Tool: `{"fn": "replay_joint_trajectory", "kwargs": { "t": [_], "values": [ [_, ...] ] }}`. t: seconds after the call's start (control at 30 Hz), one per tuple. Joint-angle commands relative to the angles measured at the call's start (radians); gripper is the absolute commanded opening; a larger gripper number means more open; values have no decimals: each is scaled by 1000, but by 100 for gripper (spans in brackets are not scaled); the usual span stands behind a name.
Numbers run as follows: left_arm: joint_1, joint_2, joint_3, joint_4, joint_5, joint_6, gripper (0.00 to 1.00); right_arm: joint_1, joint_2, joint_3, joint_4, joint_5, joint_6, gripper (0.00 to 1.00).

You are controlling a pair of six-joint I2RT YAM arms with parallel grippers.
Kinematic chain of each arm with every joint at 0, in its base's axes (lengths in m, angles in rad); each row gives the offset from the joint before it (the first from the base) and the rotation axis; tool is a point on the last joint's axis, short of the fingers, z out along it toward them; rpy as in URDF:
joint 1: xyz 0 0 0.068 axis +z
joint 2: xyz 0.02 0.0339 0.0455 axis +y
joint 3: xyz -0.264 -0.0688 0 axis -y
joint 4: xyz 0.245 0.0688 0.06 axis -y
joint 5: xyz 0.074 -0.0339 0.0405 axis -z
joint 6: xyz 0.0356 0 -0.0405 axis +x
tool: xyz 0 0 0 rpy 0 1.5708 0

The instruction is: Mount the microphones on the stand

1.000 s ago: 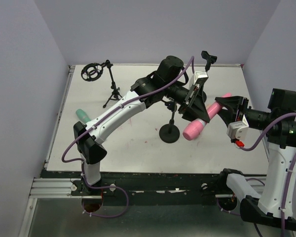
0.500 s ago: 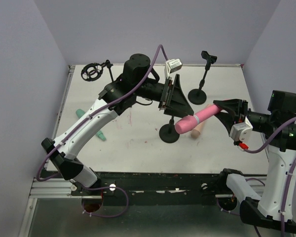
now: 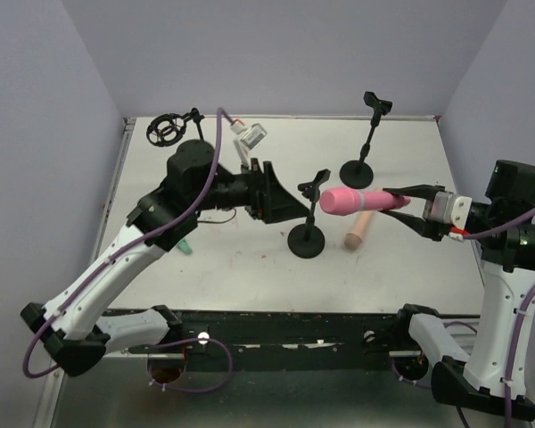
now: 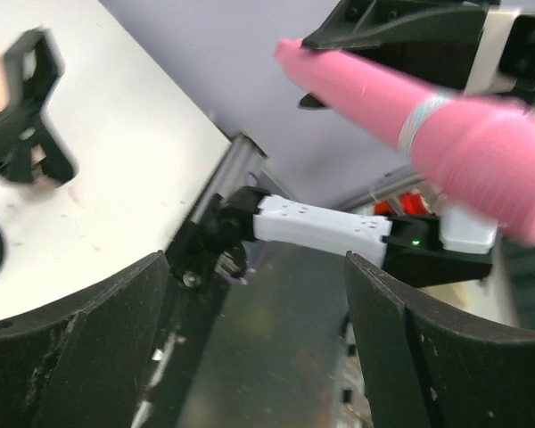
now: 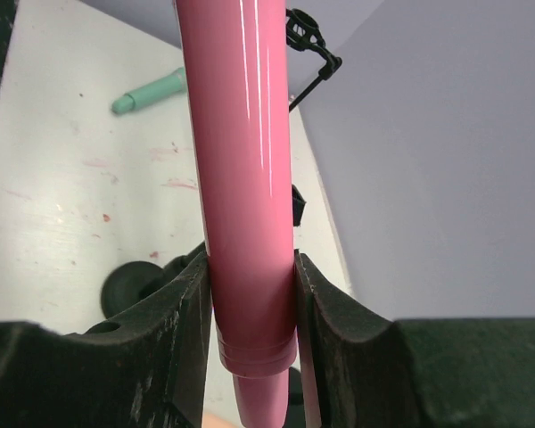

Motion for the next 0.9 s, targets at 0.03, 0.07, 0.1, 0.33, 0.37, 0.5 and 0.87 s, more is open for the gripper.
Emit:
{"fn": "replay_joint_trajectory", "kwargs": {
  "t": [0.03,0.07,0.1,0.33,0.37,0.5,0.87],
  "values": [
    [14,-234,-274,342,-224,216,93,-25,13,-57,250,-212,463,25],
    [14,-257,-308,352,-218,266,93,-26,20,-66,282,-212,526,25],
    [16,-281,-340,365,-212,321,93,-23,31,-77,310,-212,566,25],
    [16,-358,-558,519,-127,622,93,-23,172,-54,229,-209,620,25],
    [16,-360,-577,544,-113,649,93,-23,201,-35,174,-211,576,25],
    [14,-337,-611,615,-100,752,94,-19,299,39,-15,-209,453,24],
    [-44,-87,-497,711,-213,878,94,24,401,84,-185,-211,258,24]
  ]
}}
